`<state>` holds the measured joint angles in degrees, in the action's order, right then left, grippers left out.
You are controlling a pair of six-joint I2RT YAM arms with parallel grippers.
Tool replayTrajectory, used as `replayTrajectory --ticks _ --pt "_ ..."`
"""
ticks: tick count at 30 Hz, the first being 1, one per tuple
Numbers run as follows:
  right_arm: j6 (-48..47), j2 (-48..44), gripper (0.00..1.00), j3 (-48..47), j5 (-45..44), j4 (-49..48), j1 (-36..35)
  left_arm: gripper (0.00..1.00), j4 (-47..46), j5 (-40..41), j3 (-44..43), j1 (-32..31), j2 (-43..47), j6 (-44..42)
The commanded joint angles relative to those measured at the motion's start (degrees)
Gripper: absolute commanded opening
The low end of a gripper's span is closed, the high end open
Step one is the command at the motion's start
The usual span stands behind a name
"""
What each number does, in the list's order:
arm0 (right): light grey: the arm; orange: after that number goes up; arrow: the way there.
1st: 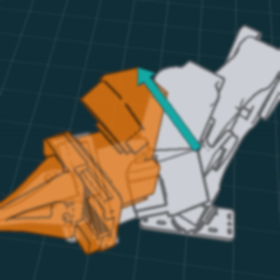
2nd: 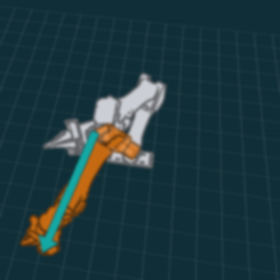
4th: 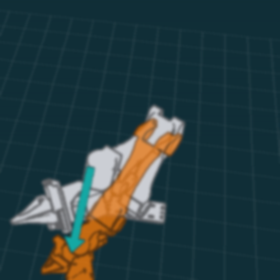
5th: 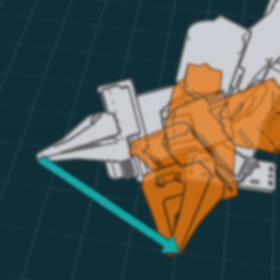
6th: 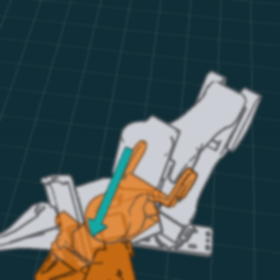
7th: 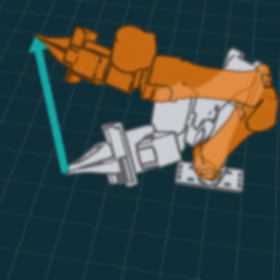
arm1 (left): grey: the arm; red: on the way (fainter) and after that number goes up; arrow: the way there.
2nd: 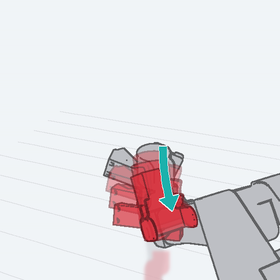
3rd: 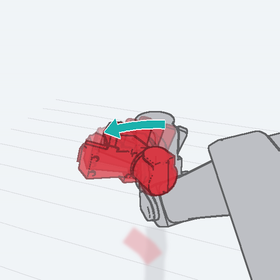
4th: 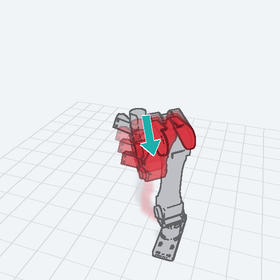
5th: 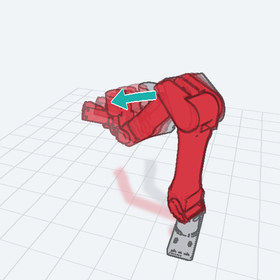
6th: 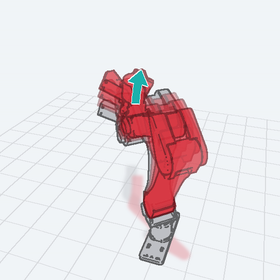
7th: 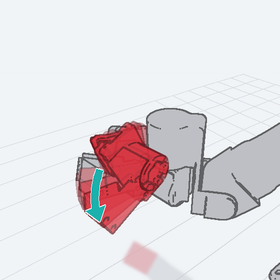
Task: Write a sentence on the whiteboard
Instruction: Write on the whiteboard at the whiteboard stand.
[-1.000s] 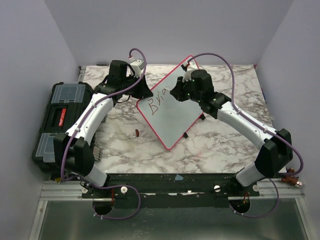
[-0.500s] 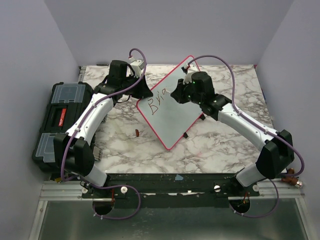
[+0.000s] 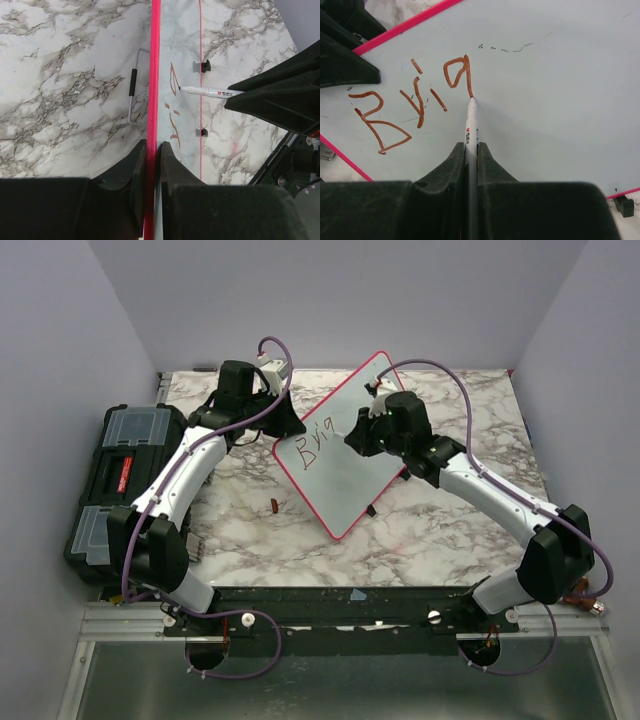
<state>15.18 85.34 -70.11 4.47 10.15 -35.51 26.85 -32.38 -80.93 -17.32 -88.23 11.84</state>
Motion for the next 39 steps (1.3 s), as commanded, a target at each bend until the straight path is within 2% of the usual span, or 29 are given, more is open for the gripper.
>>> replayTrajectory --ticks 1,19,34,39 --pt "0.5 -1.1 0.01 2.8 1.8 3.7 -0.1 0.00 -2.4 2.1 0.0 -0.3 2.1 -3.1" --pt "1.5 -1.2 0.01 1.6 6.7 3.8 -0.1 0.00 -2.4 2.1 -0.1 -0.3 2.3 -3.0" --pt "6.1 -7.9 0.01 2.0 1.7 -6.8 -0.1 0.00 -2.3 2.2 0.3 -0.3 2.6 -3.3" --pt "6.1 -8.3 0.01 1.3 -2.9 -6.7 -0.1 0.00 -2.5 2.4 0.9 -0.3 2.8 -3.4"
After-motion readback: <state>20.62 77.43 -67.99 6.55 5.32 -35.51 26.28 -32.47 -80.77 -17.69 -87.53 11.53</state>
